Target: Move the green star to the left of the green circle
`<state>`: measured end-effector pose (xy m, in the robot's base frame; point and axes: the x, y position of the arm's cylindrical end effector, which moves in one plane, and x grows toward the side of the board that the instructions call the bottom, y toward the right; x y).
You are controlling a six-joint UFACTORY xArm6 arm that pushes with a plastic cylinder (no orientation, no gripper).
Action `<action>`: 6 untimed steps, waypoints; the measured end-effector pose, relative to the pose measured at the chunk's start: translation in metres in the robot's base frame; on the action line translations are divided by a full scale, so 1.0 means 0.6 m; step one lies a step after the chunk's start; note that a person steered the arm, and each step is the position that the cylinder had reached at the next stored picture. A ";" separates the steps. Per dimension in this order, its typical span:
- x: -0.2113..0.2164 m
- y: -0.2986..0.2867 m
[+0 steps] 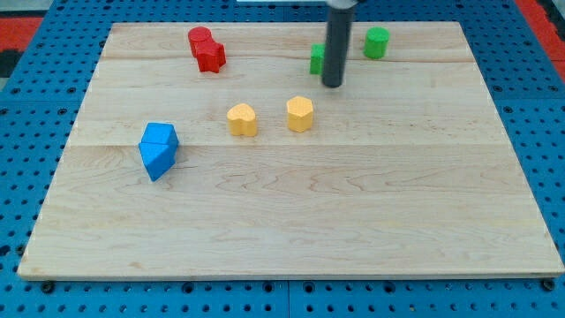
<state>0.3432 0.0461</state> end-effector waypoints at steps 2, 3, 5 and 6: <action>-0.061 -0.058; -0.097 0.043; -0.066 0.056; -0.005 0.106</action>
